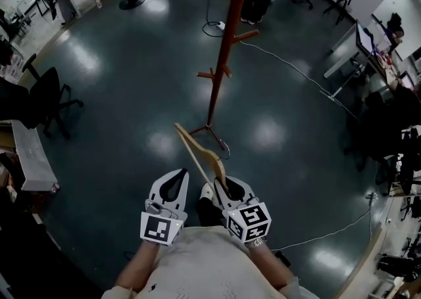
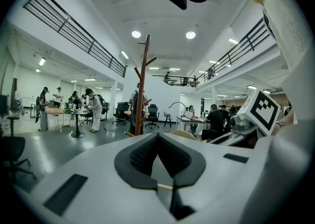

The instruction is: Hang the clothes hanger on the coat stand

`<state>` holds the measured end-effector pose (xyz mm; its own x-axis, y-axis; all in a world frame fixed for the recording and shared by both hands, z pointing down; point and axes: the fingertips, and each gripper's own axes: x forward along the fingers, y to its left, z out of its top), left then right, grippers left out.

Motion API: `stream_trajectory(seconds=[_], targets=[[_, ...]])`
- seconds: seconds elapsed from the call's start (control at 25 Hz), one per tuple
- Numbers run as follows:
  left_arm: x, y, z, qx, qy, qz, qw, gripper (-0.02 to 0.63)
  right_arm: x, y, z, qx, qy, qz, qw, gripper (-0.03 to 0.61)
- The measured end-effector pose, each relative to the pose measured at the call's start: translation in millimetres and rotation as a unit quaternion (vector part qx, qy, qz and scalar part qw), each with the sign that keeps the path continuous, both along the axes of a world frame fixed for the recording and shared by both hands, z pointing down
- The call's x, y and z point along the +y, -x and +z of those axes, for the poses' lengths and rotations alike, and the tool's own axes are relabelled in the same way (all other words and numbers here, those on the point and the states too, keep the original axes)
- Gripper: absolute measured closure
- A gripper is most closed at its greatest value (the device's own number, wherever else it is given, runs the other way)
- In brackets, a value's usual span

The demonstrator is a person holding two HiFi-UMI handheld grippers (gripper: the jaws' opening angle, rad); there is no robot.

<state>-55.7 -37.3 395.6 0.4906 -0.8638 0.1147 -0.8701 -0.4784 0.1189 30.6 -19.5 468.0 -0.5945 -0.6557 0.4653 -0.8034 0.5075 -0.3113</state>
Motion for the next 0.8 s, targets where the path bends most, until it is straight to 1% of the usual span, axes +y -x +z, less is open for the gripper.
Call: stream_trajectory(seconds=[0.12, 0.24, 0.36, 0.44, 0.64, 0.8], targets=[[-26, -10, -3, 0.001, -0.002, -0.005, 1.0000, 0.601, -27, -8, -3, -0.001, -0.003, -0.013, 1.000, 0.509], [-49, -18, -2, -0.008, -0.006, -0.003, 0.9999, 0.601, -51, -17, -2, 0.001, -0.001, -0.023, 1.000, 0.509], [-69, -24, -6, 0.006, -0.015, -0.011, 0.9998, 0.601, -72, -26, 3, 0.008, -0.002, -0.028, 1.000, 0.509], [-78, -25, -7, 0.012, -0.013, -0.010, 0.9998, 0.601, -83, -28, 3, 0.006, 0.002, -0.026, 1.000, 0.509], [-103, -10, 4, 0.010, -0.006, 0.010, 0.9999, 0.601, -106, -16, 5, -0.001, 0.005, -0.033, 0.999, 0.509], [-138, -14, -2, 0.019, -0.012, 0.030, 0.9993, 0.601, -127, -15, 4, 0.005, 0.006, -0.045, 0.999, 0.509]])
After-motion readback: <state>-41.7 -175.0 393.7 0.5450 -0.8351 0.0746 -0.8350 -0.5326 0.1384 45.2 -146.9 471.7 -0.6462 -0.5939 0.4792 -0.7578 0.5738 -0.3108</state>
